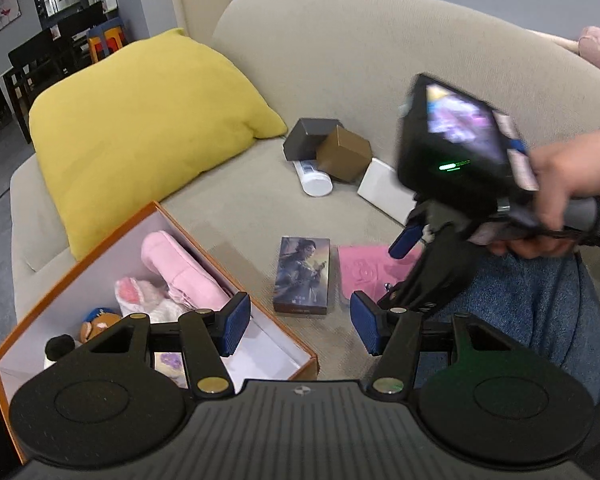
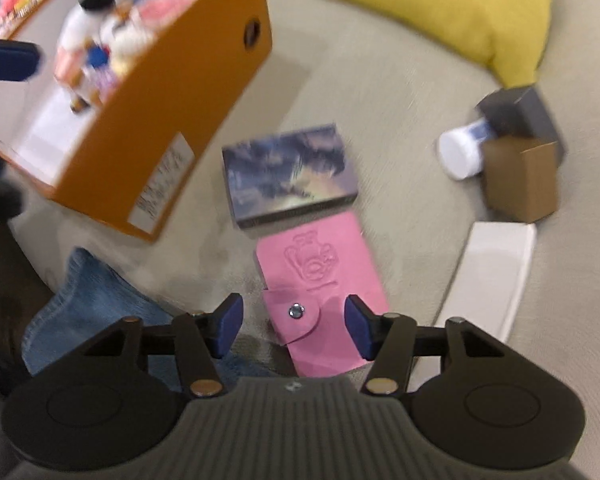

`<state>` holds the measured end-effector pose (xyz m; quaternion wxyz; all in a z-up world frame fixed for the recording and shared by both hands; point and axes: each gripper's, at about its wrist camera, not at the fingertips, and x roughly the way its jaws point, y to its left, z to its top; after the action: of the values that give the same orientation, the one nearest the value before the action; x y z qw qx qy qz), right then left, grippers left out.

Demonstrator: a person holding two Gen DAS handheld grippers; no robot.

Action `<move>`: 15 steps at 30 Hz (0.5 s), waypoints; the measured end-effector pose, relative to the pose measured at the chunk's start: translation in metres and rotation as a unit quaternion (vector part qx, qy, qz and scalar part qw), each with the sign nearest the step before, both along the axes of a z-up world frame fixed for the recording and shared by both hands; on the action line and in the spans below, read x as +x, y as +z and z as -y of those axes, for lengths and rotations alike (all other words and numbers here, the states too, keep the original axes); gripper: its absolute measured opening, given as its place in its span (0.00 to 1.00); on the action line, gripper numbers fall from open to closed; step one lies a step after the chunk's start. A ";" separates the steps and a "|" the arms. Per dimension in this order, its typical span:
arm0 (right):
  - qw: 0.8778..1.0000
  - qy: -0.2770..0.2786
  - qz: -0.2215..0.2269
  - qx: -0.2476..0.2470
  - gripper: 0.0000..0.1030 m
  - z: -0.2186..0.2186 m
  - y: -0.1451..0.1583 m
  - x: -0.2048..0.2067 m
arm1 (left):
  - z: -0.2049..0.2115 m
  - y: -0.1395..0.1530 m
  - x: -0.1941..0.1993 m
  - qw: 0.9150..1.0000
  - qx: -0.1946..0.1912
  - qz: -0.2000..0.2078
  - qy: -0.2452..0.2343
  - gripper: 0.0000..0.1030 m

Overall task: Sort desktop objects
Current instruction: 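Grasp the pink wallet with the right tool while the left tool approaches the card pack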

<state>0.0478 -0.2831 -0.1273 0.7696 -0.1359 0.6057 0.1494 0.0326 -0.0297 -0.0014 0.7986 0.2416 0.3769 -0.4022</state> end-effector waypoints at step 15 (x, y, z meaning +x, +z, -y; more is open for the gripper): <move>0.986 0.076 -0.013 -0.149 0.70 -0.038 -0.041 0.000 | 0.006 -0.012 0.000 1.000 0.009 -0.007 -0.006 0.64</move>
<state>0.0474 -0.2452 -0.1681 0.7195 -0.2927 0.6189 0.1169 0.0329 -0.0360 -0.0130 0.7913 0.2484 0.3843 -0.4056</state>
